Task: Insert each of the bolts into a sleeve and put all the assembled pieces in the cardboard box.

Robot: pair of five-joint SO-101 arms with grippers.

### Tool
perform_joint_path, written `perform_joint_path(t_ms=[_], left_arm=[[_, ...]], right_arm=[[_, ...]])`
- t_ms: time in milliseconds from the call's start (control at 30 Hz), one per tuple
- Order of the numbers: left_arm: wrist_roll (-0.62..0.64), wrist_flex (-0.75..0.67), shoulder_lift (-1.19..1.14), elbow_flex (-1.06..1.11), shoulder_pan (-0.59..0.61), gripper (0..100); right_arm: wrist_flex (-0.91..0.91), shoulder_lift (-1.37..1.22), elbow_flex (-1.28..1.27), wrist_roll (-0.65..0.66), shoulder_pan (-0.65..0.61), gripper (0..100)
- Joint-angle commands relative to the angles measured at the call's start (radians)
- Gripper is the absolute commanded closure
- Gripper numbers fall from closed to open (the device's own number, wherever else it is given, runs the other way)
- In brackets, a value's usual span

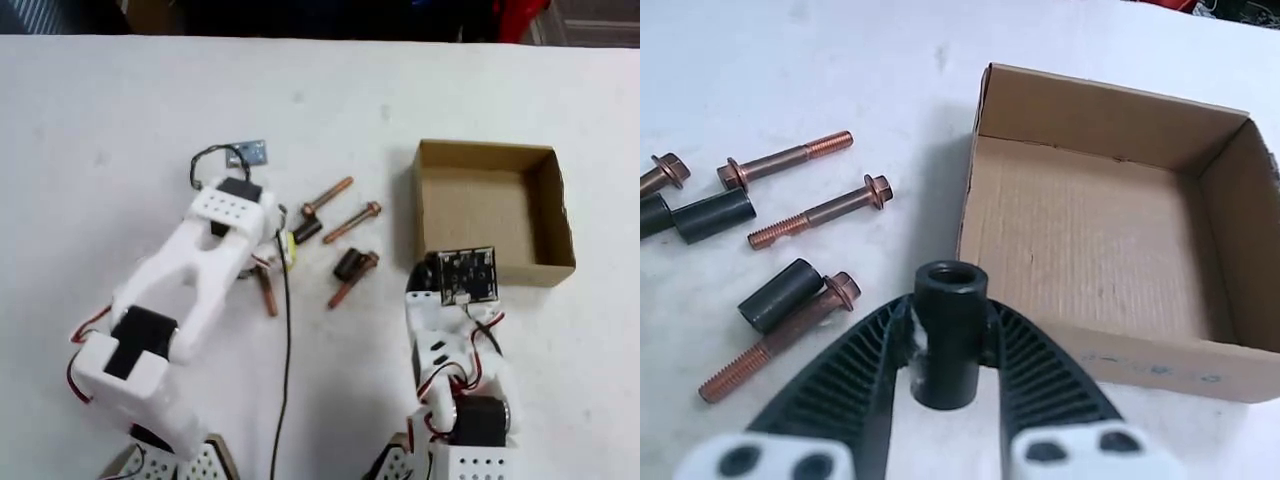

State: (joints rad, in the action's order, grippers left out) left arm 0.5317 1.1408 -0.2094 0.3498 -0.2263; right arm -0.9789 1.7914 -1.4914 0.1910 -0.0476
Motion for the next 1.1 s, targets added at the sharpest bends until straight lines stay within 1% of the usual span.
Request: perform_joint_path(t_ms=[0,100,333,400,500,533,667,900,1067], left_arm=[[0.008,-0.071,0.058,0.031,0.010,80],[0.008,-0.123,0.058,0.055,0.008,80],[0.008,-0.161,0.058,0.058,0.013,80],[0.008,-0.172,0.058,0.058,0.028,84],[0.006,-0.176,0.058,0.058,0.039,96],[0.006,-0.176,0.058,0.058,0.039,99],[0.008,-0.180,0.058,0.081,0.036,93],[0.003,-0.244,0.058,0.140,0.033,93],[0.003,-0.256,0.058,0.144,0.033,93]], right_arm=[[0.027,0.008,0.011,0.000,0.001,97.8],[0.027,0.008,0.009,0.000,0.001,97.8],[0.027,0.008,0.009,0.000,0.001,97.8],[0.027,0.008,0.009,0.000,0.001,97.8],[0.027,0.008,0.009,0.000,0.001,97.8],[0.027,0.008,0.009,0.000,0.001,97.8],[0.027,0.008,0.009,0.000,0.001,97.8],[0.027,0.008,0.009,0.000,0.001,97.8],[0.025,0.008,0.009,0.000,0.001,97.8]])
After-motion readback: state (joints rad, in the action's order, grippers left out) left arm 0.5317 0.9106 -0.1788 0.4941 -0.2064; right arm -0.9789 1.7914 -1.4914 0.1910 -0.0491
